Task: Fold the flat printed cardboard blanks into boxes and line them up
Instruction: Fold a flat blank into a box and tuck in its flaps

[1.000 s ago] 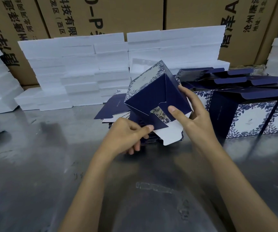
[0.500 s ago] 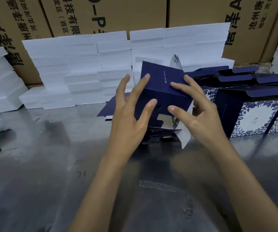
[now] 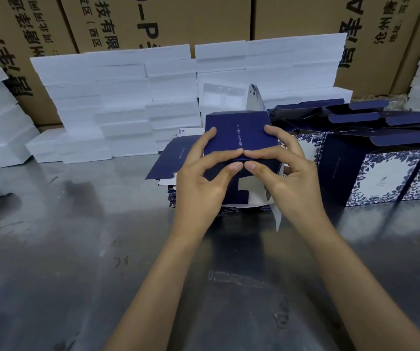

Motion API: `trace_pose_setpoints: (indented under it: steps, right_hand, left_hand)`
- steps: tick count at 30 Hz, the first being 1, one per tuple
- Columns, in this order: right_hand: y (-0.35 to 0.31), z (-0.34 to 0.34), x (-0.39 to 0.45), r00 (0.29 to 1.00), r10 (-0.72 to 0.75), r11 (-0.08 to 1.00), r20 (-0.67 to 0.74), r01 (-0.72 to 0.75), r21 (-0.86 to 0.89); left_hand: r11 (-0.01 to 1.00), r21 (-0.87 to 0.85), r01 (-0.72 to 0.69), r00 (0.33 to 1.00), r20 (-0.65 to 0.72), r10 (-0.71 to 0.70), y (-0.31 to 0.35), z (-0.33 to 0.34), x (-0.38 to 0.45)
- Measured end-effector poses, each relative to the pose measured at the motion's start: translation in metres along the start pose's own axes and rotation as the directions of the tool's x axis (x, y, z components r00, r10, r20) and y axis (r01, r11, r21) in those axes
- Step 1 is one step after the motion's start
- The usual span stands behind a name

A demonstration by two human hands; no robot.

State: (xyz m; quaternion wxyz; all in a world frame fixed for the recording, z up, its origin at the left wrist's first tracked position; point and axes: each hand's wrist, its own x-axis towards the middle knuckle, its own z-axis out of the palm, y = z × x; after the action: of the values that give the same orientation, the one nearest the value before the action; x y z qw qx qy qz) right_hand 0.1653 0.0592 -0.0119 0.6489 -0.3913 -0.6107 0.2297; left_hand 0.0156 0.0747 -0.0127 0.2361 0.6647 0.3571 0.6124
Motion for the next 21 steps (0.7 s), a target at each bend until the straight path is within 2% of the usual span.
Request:
trace_pose_setpoints:
  steps: [6, 11, 15, 21]
  right_hand:
    - [0.002, -0.005, 0.001, 0.997, 0.035, 0.999, 0.072, -0.036, 0.012]
    - [0.005, -0.012, 0.006, 0.999, 0.035, 0.999, 0.009, -0.035, 0.021]
    - [0.007, -0.015, 0.007, 0.998, 0.045, 0.998, 0.053, -0.047, 0.034]
    - [0.014, -0.021, 0.009, 0.996, 0.033, 0.996, 0.082, -0.039, 0.082]
  left_hand:
    - [0.996, -0.094, 0.005, 1.0, -0.003, -0.005, -0.005, -0.004, 0.002]
    - [0.99, -0.133, 0.049, 0.998, 0.038, -0.044, -0.006, -0.009, 0.005]
    - [0.98, -0.179, 0.083, 0.996, 0.03, -0.079, -0.006, -0.014, 0.008]
    - [0.996, -0.074, 0.046, 0.994, 0.102, -0.038, -0.005, -0.016, 0.008]
